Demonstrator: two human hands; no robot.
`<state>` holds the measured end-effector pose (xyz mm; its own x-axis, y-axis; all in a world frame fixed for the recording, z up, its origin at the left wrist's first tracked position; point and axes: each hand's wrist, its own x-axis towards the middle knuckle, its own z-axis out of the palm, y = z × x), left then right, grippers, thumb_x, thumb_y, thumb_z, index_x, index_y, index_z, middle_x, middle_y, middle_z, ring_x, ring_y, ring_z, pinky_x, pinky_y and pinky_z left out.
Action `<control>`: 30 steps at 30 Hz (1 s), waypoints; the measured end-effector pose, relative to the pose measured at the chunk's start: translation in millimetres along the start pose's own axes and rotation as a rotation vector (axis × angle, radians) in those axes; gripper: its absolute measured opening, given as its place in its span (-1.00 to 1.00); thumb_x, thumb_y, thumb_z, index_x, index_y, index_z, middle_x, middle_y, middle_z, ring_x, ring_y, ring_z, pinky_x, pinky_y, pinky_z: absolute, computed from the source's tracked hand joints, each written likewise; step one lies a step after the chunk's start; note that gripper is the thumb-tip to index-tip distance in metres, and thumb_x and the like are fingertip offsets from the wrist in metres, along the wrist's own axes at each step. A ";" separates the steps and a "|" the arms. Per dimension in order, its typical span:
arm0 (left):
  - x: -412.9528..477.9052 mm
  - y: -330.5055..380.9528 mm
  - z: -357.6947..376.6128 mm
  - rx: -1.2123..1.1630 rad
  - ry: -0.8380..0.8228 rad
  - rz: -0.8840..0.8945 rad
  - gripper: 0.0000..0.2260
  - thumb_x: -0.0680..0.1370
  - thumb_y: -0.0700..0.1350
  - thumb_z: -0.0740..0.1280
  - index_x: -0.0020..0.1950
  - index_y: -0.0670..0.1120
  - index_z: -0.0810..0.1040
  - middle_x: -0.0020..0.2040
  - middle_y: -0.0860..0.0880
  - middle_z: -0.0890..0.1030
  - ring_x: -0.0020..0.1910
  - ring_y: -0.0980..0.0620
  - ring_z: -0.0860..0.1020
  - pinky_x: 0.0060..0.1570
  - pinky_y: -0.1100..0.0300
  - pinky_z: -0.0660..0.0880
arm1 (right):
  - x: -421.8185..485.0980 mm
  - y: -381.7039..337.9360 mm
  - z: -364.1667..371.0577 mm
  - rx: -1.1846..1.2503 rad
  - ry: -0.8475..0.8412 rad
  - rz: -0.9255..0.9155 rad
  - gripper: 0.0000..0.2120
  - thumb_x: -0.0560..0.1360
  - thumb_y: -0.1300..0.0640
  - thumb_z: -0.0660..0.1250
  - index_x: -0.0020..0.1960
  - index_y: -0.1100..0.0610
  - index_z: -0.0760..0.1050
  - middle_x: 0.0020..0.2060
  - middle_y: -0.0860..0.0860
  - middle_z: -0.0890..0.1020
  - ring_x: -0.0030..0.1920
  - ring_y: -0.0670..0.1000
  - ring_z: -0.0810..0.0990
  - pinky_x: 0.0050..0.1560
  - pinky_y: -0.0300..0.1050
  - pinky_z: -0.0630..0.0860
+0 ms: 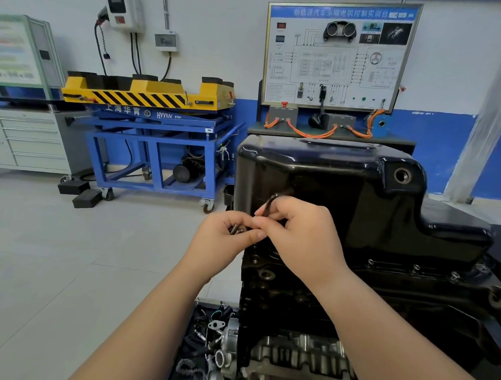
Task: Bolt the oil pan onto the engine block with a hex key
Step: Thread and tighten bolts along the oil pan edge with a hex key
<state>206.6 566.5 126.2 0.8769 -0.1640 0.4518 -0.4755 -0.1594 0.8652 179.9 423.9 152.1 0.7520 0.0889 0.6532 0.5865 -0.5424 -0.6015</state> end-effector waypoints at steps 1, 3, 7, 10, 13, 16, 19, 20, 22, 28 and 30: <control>0.1 -1.0 0.3 0.016 0.019 -0.013 -0.75 0.41 -0.21 0.46 -0.36 0.12 0.61 -0.56 0.21 0.44 -0.57 0.30 0.36 -0.51 0.54 0.26 | -0.6 -0.9 1.3 -0.030 0.016 -0.008 -0.93 0.43 0.14 0.43 -0.24 0.09 0.63 -0.36 -0.19 0.62 -0.22 -0.22 0.58 -0.21 -0.31 0.50; 0.7 -2.1 -0.1 0.041 0.039 -0.032 -0.75 0.39 -0.19 0.47 -0.39 0.13 0.59 -0.56 0.20 0.42 -0.57 0.28 0.34 -0.51 0.52 0.25 | -1.1 -1.2 4.4 -0.101 0.030 -0.028 -0.86 0.43 0.08 0.43 -0.27 0.11 0.61 -0.36 -0.12 0.61 -0.21 -0.14 0.58 -0.19 -0.17 0.51; 0.9 -2.6 -2.1 0.061 0.025 -0.024 -0.80 0.40 -0.23 0.46 -0.36 0.02 0.58 -0.54 0.18 0.43 -0.55 0.27 0.35 -0.49 0.51 0.26 | -0.5 1.7 4.2 -0.097 0.012 -0.041 -0.78 0.43 0.04 0.42 -0.24 0.19 0.54 -0.36 -0.01 0.62 -0.31 -0.04 0.58 -0.25 -0.01 0.54; -0.1 0.6 -3.5 0.045 0.009 -0.023 -0.88 0.43 -0.26 0.42 -0.29 -0.10 0.61 -0.55 0.19 0.46 -0.56 0.28 0.37 -0.48 0.53 0.26 | -2.9 2.7 3.7 0.021 -0.070 -0.049 -0.91 0.48 0.14 0.38 -0.03 0.08 0.63 -0.27 -0.22 0.62 -0.35 -0.27 0.55 -0.31 -0.39 0.47; -0.6 2.7 -3.9 0.022 -0.008 -0.010 -0.81 0.45 -0.29 0.40 -0.30 -0.03 0.60 -0.53 0.21 0.51 -0.56 0.32 0.41 -0.49 0.55 0.28 | -3.3 6.2 4.0 0.046 -0.094 -0.013 -0.84 0.50 0.21 0.34 0.02 0.05 0.64 -0.21 -0.20 0.66 -0.31 -0.30 0.56 -0.33 -0.44 0.45; -1.8 3.4 -2.0 0.023 -0.021 -0.015 -0.82 0.44 -0.25 0.42 -0.27 0.02 0.64 -0.52 0.19 0.51 -0.56 0.31 0.40 -0.49 0.55 0.28 | -2.8 7.6 3.9 0.031 -0.006 0.007 -0.95 0.45 0.17 0.41 -0.14 0.06 0.64 -0.30 -0.14 0.67 -0.23 -0.22 0.61 -0.25 -0.29 0.55; -1.1 -1.5 -2.9 0.068 0.031 -0.013 -0.86 0.38 -0.20 0.48 -0.34 0.01 0.64 -0.45 0.05 0.52 -0.48 0.21 0.39 -0.42 0.43 0.33 | -5.0 4.7 7.3 -0.025 0.034 0.013 -0.89 0.40 0.09 0.46 -0.27 0.04 0.56 -0.37 -0.12 0.63 -0.25 -0.14 0.60 -0.20 -0.10 0.56; -0.6 -3.1 -3.6 0.083 0.044 -0.015 -0.87 0.37 -0.20 0.48 -0.34 -0.02 0.63 -0.44 0.01 0.50 -0.46 0.19 0.38 -0.41 0.41 0.33 | -5.1 3.2 8.5 -0.064 0.043 0.009 -0.86 0.39 0.05 0.46 -0.28 0.03 0.54 -0.39 -0.15 0.60 -0.26 -0.14 0.59 -0.21 -0.09 0.55; -0.1 -4.8 -4.7 0.094 0.048 -0.020 -0.86 0.37 -0.23 0.47 -0.36 -0.07 0.59 -0.47 0.06 0.45 -0.48 0.21 0.35 -0.43 0.42 0.31 | -4.3 0.6 9.0 -0.124 0.044 -0.001 -0.82 0.39 0.00 0.45 -0.28 0.02 0.49 -0.42 -0.20 0.55 -0.27 -0.14 0.57 -0.24 -0.10 0.54; 1.2 -3.1 -6.7 0.085 0.045 -0.028 -0.81 0.41 -0.23 0.45 -0.35 0.03 0.64 -0.36 -0.03 0.63 -0.36 0.18 0.54 -0.33 0.42 0.44 | -5.5 0.2 5.1 -0.019 -0.072 -0.040 -0.90 0.51 0.15 0.33 -0.03 0.00 0.58 -0.28 -0.18 0.62 -0.34 -0.21 0.54 -0.29 -0.10 0.59; 1.8 -1.1 -6.5 0.084 0.032 -0.019 -0.74 0.41 -0.22 0.45 -0.37 0.13 0.65 -0.35 0.06 0.64 -0.34 0.23 0.56 -0.30 0.43 0.46 | -5.5 1.5 4.9 0.019 -0.066 -0.026 -0.84 0.52 0.20 0.30 0.02 0.01 0.60 -0.24 -0.19 0.64 -0.32 -0.24 0.56 -0.31 -0.19 0.58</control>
<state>209.1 572.8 127.5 0.8872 -0.1295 0.4428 -0.4614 -0.2438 0.8530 178.1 426.6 145.3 0.7544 0.1582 0.6371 0.6112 -0.5234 -0.5937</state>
